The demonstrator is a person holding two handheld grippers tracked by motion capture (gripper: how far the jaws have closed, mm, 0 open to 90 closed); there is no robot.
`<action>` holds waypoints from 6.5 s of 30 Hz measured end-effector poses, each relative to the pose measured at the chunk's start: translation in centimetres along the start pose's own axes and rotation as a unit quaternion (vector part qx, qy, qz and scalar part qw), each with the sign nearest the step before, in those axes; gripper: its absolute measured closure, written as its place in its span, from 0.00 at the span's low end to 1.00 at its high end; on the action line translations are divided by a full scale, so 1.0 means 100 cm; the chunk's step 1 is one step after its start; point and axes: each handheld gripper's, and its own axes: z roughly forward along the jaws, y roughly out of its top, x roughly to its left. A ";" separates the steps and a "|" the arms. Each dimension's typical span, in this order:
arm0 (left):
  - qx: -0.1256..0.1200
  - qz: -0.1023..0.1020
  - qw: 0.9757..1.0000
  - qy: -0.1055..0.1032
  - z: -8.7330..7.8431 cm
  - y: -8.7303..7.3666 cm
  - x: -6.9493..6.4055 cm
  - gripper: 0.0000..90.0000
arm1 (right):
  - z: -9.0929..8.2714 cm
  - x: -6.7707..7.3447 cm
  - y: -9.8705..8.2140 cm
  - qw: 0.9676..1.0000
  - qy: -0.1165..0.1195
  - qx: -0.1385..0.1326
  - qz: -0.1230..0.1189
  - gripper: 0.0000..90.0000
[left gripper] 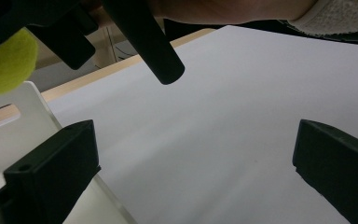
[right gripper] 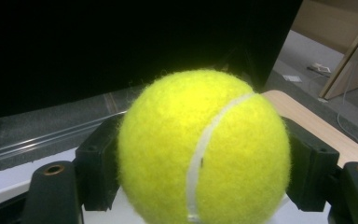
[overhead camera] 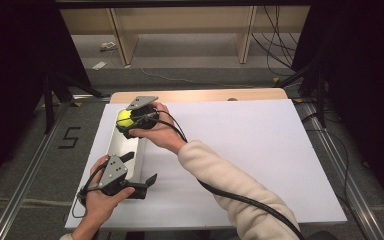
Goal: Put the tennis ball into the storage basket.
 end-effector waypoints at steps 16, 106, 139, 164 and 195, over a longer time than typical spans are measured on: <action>0.000 0.002 1.000 0.000 0.000 0.000 0.000 0.00 | 0.008 -0.001 -0.001 1.000 0.000 0.008 0.002 0.29; 0.000 0.002 1.000 0.000 0.000 0.000 -0.001 0.00 | 0.033 0.001 -0.013 0.999 0.018 0.039 0.011 0.23; 0.001 0.003 1.000 0.001 0.000 0.000 -0.001 0.00 | -0.012 -0.011 -0.027 0.999 0.016 0.024 0.014 0.17; 0.000 0.001 1.000 0.003 0.000 0.000 -0.001 0.00 | -0.058 -0.034 -0.048 0.999 -0.010 0.021 0.030 0.17; -0.001 0.001 1.000 0.005 -0.001 0.001 -0.001 0.00 | -0.104 -0.053 -0.080 0.998 -0.044 0.021 0.047 0.17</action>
